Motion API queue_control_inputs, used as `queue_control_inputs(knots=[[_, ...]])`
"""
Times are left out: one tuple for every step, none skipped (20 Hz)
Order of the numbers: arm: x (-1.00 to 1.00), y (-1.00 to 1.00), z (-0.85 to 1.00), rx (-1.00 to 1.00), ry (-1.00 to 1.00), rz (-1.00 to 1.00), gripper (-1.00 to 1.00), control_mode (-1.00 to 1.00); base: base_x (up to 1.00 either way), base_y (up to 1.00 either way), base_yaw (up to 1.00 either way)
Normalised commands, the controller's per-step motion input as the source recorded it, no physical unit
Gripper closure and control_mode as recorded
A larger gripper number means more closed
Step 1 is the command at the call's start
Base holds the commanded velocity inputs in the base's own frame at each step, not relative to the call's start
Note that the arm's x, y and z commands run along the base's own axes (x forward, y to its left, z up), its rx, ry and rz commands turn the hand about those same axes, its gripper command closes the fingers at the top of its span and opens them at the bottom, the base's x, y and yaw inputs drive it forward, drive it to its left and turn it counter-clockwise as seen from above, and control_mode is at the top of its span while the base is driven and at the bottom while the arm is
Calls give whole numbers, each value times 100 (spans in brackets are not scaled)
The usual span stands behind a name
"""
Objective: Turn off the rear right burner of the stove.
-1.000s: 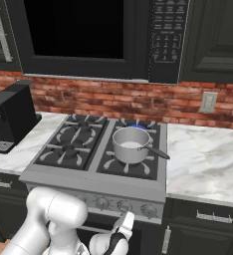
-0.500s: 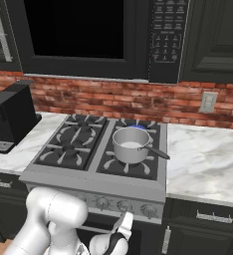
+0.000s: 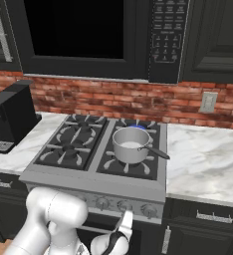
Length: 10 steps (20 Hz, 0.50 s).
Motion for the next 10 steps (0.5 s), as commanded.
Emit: queue_control_inputs(knots=[[8, 0, 33, -15, 0, 0, -100, -100, 0, 0, 0], [6, 0, 37, -14, 0, 0, -100, -100, 0, 0, 0], [4, 0, 38, -14, 0, 0, -100, -100, 0, 0, 0], [1, 4, 38, -13, 0, 0, -100, -100, 0, 0, 0], [0, 8, 37, -12, 0, 0, -100, -100, 0, 0, 0], [4, 9, 33, -11, 0, 0, -100, -100, 0, 0, 0], [1, 11, 33, -11, 0, 0, -100, -100, 0, 0, 0], [0, 16, 30, -11, 0, 0, -100, -100, 0, 0, 0], [6, 18, 24, -11, 0, 0, -100, -100, 0, 0, 0], [1, 24, 21, -11, 0, 0, -100, -100, 0, 0, 0]])
